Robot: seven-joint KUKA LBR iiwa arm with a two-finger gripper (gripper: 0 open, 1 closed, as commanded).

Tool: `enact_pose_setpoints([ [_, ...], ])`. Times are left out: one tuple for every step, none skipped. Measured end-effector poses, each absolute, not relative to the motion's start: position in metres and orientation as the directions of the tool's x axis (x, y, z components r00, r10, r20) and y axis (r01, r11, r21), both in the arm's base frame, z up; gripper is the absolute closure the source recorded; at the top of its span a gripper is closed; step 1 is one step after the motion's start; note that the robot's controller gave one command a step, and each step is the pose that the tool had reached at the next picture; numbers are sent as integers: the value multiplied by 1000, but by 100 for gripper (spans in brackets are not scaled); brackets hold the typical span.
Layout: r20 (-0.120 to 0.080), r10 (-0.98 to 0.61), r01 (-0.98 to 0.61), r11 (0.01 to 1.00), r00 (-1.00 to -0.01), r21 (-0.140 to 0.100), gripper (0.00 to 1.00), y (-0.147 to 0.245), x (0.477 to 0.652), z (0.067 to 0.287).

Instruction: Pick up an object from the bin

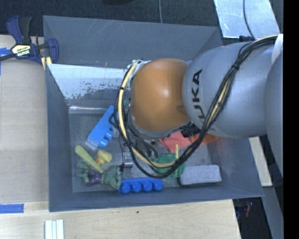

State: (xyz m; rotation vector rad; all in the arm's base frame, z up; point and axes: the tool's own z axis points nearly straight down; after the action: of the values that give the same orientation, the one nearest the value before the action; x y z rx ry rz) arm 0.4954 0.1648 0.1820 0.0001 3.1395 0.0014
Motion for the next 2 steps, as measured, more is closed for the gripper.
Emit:
enact_pose_setpoints([
  [-11,-40,-40,999,-999,6,0,154,498,170],
  [-9,-220,-220,975,-975,2,0,111,522,144],
])
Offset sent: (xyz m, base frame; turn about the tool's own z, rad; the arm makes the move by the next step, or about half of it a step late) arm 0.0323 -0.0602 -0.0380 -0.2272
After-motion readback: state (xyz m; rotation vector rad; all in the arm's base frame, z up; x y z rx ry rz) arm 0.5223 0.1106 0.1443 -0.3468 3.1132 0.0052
